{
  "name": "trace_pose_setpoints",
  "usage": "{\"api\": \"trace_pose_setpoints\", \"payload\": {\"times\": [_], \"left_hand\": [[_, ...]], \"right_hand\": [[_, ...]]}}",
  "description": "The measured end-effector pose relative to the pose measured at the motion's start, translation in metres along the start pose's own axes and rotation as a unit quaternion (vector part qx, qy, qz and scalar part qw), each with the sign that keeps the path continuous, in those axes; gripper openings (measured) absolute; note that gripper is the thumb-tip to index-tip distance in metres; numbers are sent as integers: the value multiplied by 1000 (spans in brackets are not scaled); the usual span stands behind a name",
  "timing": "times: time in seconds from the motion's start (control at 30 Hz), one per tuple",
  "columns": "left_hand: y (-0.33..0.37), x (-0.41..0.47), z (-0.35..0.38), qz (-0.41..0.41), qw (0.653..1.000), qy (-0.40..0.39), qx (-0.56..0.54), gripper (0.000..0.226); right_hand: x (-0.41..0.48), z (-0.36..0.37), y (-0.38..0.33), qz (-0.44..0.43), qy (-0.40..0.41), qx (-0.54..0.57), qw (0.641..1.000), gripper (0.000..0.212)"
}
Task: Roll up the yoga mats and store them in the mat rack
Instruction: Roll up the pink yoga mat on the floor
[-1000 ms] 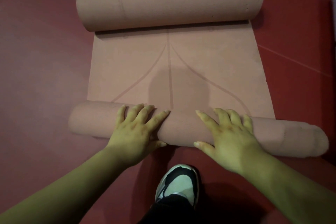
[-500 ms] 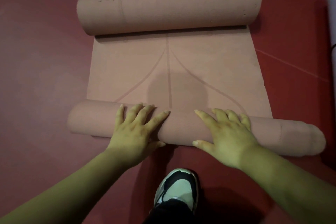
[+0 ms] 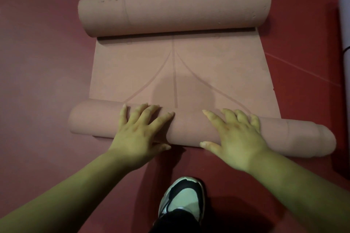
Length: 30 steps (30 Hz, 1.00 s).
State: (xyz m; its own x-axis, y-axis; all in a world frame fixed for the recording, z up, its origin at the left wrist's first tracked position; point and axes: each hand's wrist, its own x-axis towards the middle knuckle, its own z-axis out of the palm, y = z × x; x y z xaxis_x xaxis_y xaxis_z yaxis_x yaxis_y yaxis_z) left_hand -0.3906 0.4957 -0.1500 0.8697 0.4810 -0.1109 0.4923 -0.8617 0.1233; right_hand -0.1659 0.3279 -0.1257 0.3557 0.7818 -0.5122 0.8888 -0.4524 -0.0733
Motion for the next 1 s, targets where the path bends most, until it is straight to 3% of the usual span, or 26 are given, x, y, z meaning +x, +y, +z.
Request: {"api": "trace_pose_setpoints", "payload": {"times": [0.23,0.37,0.73,1.0], "left_hand": [[-6,10,1,12,1000,1,13,84],[-11,17,-1,18,1000,-2,14,86],[-6,9,3,16,999,27,26,83],[-16,30,-5,31,999,20,21,79]], "right_hand": [[-1,-3,-2,6,4,-3,1000,91],[-2,11,-5,18,56,-16,998,90],[15,-8,7,3,21,12,1000,94],[14,8,3,15,103,-6,995,93]]}}
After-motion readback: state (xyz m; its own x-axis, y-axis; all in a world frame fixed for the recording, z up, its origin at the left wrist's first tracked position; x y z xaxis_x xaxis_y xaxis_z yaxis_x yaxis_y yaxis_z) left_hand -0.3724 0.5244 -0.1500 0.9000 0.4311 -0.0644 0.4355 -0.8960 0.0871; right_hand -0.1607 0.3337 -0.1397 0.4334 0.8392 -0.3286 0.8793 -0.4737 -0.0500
